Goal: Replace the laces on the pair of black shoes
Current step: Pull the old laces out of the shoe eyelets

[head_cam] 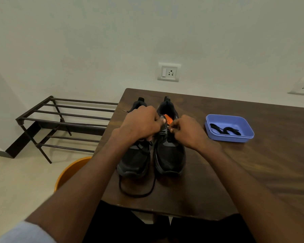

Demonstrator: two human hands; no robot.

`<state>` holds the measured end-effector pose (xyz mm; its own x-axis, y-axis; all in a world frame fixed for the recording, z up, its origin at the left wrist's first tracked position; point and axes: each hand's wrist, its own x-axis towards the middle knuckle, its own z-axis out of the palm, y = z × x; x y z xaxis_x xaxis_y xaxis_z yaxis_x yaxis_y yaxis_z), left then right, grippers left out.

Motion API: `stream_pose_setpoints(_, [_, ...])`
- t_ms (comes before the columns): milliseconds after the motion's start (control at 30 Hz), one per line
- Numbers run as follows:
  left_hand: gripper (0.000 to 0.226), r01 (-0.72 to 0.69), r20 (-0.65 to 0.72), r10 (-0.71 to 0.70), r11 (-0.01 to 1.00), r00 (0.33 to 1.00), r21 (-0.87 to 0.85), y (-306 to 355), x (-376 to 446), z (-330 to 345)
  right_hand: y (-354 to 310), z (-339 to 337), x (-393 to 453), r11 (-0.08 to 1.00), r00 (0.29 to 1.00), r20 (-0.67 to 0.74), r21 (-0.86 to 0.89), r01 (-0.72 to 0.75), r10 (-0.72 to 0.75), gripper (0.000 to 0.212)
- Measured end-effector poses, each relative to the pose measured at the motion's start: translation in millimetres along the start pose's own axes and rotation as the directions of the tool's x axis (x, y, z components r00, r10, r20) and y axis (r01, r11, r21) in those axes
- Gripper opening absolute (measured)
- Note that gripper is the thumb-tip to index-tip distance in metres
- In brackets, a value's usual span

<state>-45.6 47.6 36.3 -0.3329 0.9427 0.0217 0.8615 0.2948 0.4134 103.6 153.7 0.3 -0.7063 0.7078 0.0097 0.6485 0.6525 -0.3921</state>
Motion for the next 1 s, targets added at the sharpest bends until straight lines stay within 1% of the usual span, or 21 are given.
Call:
stream_pose_setpoints(67, [0.030,-0.004,-0.008,0.005,0.996,1.000,0.094,-1,1,-2,-2,2,-1,1.000,1.000,0.015,-0.017,-0.001,0.001,0.018])
stream_pose_setpoints(133, [0.014,-0.003,0.065,-0.006,0.990,0.998,0.143,-2,1,-4,-5,6,-1,0.999,1.000,0.027,-0.044,-0.015,0.016,0.017])
stream_pose_setpoints(167, [0.012,-0.009,0.094,-0.006,0.987,0.996,0.159,-3,1,-4,-6,8,-1,0.998,0.999,0.032,-0.052,-0.030,0.031,0.016])
stream_pose_setpoints(200, [0.018,-0.018,0.099,0.002,0.986,0.995,0.167,-3,3,-2,-6,10,0,0.998,0.998,0.037,-0.051,-0.047,0.049,0.015])
stream_pose_setpoints(267, [0.036,-0.064,0.059,0.056,0.988,0.997,0.142,-1,5,1,-8,10,1,0.997,0.997,0.042,-0.040,-0.068,0.070,0.012])
stream_pose_setpoints(333, [0.063,-0.154,0.054,0.149,0.983,0.987,0.098,2,6,7,-9,8,1,0.997,0.996,0.048,-0.045,-0.069,0.071,0.009])
stream_pose_setpoints(400, [0.090,-0.208,0.130,0.196,0.975,0.972,0.084,4,4,14,-9,6,1,0.996,0.997,0.030,-0.053,-0.066,0.068,0.009])
stream_pose_setpoints(467, [0.104,-0.191,0.222,0.169,0.979,0.960,0.077,3,2,23,-8,6,0,0.995,0.997,-0.001,-0.057,-0.076,0.076,0.009])
stream_pose_setpoints(533, [0.106,-0.160,0.269,0.143,0.986,0.952,0.043,1,2,30,-9,6,-1,0.993,0.997,-0.018,-0.081,-0.080,0.079,0.011])
stream_pose_setpoints(600, [0.104,-0.152,0.275,0.142,0.988,0.951,0.017,-1,4,32,-10,4,-1,0.993,0.997,-0.024,-0.090,-0.080,0.078,0.013])
stream_pose_setpoints(700, [0.107,-0.154,0.290,0.144,0.988,0.946,0.012,-4,7,30,-7,-3,-2,0.994,0.994,-0.023,0.002,-0.106,0.106,0.014])
stream_pose_setpoints(800, [0.108,-0.145,0.291,0.138,0.989,0.947,0.003,-5,7,29,1,-10,-4,0.978,0.985,-0.041,0.128,-0.163,0.170,0.017])
stream_pose_setpoints(833, [0.108,-0.149,0.286,0.141,0.989,0.948,0.006,-4,7,29,3,-11,-5,0.977,0.984,-0.051,0.133,-0.165,0.173,0.017])
stream_pose_setpoints(867, [0.106,-0.154,0.281,0.146,0.988,0.949,0.007,-4,6,29,4,-11,-7,0.983,0.986,-0.063,0.104,-0.150,0.157,0.014])
stream_pose_setpoints(933, [0.104,-0.169,0.265,0.161,0.986,0.951,0.007,-5,7,29,2,-10,-9,0.997,0.992,-0.101,-0.006,-0.078,0.077,0.008])
stream_pose_setpoints(1000, [0.104,-0.182,0.247,0.177,0.983,0.953,-0.004,-7,8,31,0,-6,-9,0.991,0.991,-0.132,-0.132,-0.006,-0.011,0.013])
